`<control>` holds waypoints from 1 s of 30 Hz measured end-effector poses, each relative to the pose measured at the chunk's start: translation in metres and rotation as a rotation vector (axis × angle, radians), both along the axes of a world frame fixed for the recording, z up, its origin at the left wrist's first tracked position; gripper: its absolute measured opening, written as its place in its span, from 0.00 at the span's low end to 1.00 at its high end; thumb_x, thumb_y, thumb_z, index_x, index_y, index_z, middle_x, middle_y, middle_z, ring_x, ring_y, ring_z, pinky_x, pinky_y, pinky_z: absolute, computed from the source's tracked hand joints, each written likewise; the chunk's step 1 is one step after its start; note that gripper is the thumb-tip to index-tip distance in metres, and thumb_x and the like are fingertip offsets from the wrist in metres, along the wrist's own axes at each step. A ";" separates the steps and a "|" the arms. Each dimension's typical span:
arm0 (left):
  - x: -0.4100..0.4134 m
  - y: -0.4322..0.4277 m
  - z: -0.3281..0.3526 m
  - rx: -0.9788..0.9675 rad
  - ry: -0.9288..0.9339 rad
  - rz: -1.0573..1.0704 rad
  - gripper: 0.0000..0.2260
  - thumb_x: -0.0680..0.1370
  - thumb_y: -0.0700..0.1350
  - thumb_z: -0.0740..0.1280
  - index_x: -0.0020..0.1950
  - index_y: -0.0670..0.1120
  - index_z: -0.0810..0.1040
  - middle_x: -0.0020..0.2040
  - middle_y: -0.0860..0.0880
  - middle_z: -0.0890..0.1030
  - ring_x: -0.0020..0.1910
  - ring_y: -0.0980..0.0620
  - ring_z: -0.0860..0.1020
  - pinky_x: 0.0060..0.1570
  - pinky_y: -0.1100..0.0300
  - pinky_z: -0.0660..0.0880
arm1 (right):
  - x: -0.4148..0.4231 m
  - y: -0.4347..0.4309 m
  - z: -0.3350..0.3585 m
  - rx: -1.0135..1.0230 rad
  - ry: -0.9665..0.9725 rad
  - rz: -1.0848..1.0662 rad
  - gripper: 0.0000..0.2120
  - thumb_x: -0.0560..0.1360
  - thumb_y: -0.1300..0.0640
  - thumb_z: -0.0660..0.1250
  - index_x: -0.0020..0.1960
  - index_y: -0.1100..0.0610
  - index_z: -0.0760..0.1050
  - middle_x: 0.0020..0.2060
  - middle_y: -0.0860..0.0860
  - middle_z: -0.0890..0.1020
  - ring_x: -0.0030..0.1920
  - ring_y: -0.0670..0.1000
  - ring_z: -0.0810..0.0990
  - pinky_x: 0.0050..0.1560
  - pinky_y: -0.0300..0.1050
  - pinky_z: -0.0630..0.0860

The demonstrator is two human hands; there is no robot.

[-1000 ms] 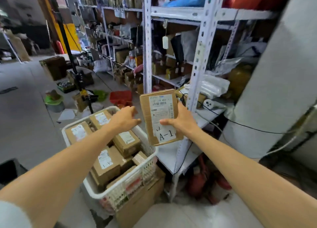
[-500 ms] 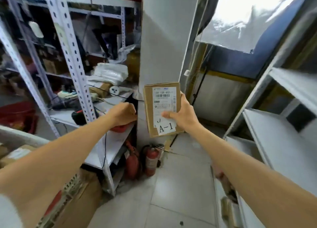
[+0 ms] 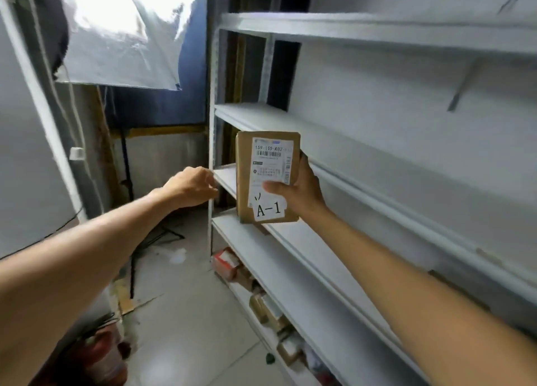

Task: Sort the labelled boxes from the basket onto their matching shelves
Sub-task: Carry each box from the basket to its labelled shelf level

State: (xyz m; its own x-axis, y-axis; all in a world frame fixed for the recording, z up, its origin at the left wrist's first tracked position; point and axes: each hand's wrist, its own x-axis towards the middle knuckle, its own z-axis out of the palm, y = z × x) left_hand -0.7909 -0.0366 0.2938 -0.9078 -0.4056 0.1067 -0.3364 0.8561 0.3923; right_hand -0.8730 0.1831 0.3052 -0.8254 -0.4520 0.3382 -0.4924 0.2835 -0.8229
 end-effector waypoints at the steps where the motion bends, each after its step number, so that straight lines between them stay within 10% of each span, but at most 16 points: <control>1: -0.015 0.010 0.003 -0.005 0.003 -0.059 0.09 0.73 0.53 0.69 0.51 0.53 0.80 0.54 0.46 0.81 0.50 0.44 0.80 0.52 0.52 0.78 | -0.003 0.015 0.003 -0.007 0.008 -0.053 0.34 0.69 0.58 0.76 0.69 0.50 0.62 0.62 0.49 0.78 0.59 0.51 0.79 0.45 0.35 0.77; 7: -0.078 0.088 0.019 0.030 0.058 -0.360 0.12 0.75 0.51 0.69 0.57 0.48 0.79 0.55 0.44 0.81 0.52 0.44 0.79 0.55 0.51 0.77 | 0.002 0.104 0.012 -0.031 0.042 -0.398 0.37 0.66 0.59 0.78 0.70 0.53 0.63 0.61 0.49 0.79 0.57 0.49 0.77 0.38 0.23 0.69; 30: -0.157 0.346 0.075 0.015 0.148 -0.922 0.10 0.76 0.48 0.67 0.56 0.50 0.78 0.46 0.51 0.81 0.49 0.48 0.79 0.57 0.51 0.76 | 0.010 0.336 0.023 -0.171 0.079 -0.917 0.38 0.67 0.65 0.77 0.71 0.58 0.60 0.63 0.55 0.76 0.64 0.55 0.75 0.54 0.47 0.79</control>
